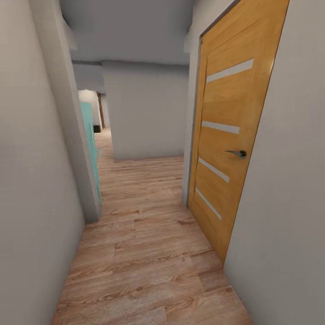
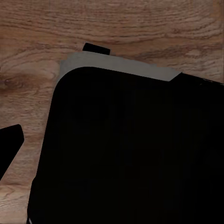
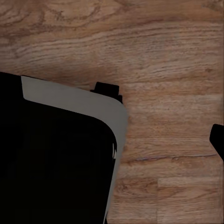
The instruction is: Move the two storage containers from the living room to the garage. In the garage, place one container on the floor and stack the other container on top of it (either order is fine).
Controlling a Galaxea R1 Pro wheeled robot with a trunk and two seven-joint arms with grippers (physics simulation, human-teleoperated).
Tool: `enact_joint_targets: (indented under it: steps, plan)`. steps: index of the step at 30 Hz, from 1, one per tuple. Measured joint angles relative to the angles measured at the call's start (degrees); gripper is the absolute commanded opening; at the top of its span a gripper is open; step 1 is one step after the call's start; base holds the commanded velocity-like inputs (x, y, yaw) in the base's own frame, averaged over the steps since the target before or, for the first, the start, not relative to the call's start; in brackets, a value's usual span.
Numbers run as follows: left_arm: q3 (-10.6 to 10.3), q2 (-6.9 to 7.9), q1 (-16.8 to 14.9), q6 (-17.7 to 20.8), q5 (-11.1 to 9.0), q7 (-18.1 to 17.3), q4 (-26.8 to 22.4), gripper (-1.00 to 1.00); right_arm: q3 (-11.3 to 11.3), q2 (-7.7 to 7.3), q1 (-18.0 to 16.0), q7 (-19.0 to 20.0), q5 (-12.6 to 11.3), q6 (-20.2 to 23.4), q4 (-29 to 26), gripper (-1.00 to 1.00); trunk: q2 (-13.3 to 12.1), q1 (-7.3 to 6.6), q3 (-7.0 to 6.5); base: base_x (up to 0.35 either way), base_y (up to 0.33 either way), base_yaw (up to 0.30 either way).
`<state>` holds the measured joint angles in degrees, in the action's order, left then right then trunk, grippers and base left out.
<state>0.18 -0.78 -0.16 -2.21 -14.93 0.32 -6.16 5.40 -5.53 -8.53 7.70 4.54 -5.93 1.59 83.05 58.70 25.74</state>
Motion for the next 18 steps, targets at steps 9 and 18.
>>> enact_joint_targets:
  steps: [9, 18]
  plan:
    - [0.0, -0.01, 0.0, 0.0, 0.0, 0.0, 0.0, 1.00, -0.1, 0.00, 0.0, 0.0, 0.0, -0.1, 0.0, 1.00, 0.0, 0.00, 0.00, 0.290, 0.000, 0.241]
    - [0.0, 0.00, 0.0, 0.1, -0.1, 0.0, 0.0, 1.00, 0.4, -0.05, 0.0, 0.0, 0.0, -0.2, 0.0, 1.00, 0.0, 0.00, 0.00, 0.310, 0.000, 0.025]
